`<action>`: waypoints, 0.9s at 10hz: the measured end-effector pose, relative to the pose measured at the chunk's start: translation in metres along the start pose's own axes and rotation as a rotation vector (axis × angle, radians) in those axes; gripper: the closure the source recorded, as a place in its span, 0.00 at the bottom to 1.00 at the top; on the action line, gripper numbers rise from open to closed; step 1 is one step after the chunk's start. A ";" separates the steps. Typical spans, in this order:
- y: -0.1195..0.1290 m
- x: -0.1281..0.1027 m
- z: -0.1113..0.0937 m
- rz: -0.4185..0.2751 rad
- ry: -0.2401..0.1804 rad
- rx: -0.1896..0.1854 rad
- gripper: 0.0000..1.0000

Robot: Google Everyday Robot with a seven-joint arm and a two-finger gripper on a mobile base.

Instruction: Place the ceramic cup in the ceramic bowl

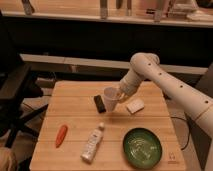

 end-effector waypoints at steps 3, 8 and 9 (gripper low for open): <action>0.015 -0.010 -0.009 0.016 -0.004 0.008 0.99; 0.056 -0.019 -0.033 0.047 -0.019 0.017 0.99; 0.063 -0.020 -0.035 0.054 -0.020 0.020 0.99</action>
